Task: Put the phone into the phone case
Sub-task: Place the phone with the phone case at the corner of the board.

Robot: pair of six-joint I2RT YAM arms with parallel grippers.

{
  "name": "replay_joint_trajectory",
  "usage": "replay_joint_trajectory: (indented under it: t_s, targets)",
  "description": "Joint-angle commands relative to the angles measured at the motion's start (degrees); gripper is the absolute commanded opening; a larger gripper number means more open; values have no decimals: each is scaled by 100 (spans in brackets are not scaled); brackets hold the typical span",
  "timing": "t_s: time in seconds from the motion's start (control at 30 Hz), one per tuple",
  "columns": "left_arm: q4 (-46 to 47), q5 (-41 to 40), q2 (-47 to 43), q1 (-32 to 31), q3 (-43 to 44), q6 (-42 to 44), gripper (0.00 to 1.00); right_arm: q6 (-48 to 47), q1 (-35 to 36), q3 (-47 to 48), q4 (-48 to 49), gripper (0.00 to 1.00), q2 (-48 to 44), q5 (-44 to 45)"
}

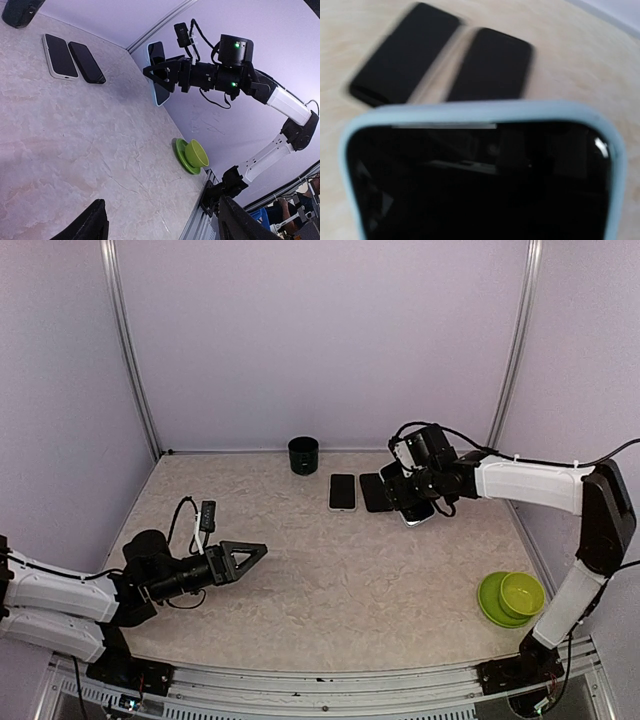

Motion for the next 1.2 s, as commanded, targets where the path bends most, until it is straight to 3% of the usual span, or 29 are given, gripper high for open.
replay_joint_trajectory:
  t_s: [0.0, 0.3, 0.73, 1.17]
  targets:
    - [60, -74, -111, 9, -73, 79, 74, 234, -489, 460, 103, 64, 379, -124]
    - [21, -66, -146, -17, -61, 64, 73, 276, -1250, 1447, -13, 64, 1662, -352]
    - [-218, -169, -340, -26, -69, 46, 73, 533, -1502, 3027, -499, 64, 3040, -532]
    - [-309, -198, -432, -32, -111, 37, 73, 913, -1715, 3494, -586, 67, 3745, -835]
